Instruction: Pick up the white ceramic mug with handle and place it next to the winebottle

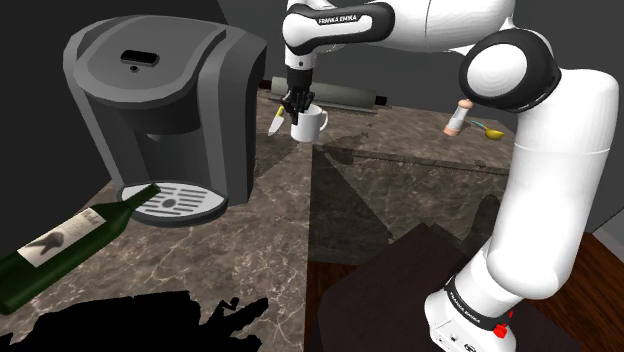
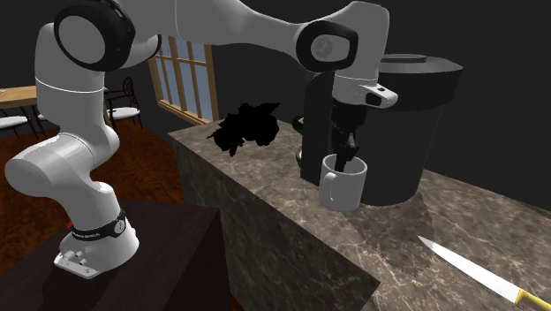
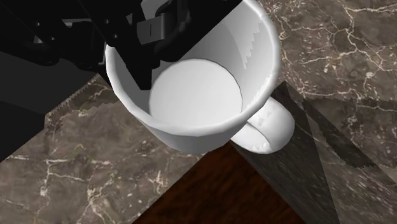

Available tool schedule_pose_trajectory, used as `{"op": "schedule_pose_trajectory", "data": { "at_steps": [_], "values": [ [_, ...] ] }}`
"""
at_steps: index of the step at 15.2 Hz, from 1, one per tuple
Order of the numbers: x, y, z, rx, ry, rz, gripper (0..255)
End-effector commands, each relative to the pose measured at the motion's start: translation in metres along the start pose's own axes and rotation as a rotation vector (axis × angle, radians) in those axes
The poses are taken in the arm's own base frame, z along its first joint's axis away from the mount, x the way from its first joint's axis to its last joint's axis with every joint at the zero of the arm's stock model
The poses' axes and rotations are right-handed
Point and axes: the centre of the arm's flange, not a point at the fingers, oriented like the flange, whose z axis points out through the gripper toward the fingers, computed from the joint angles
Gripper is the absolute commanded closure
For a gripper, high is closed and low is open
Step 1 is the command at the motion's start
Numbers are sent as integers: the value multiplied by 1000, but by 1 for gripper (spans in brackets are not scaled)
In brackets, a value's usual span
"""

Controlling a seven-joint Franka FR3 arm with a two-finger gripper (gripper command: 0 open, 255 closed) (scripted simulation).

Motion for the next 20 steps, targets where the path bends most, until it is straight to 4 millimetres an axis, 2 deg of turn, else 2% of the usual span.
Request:
{"op": "schedule_pose_trajectory", "data": {
  "at_steps": [1,11,20],
  "values": [
    [-1,-1,-12,0,0,0,255],
    [-4,-1,-64,0,0,0,255],
    [-46,-112,-61,0,0,0,255]
  ]
}}
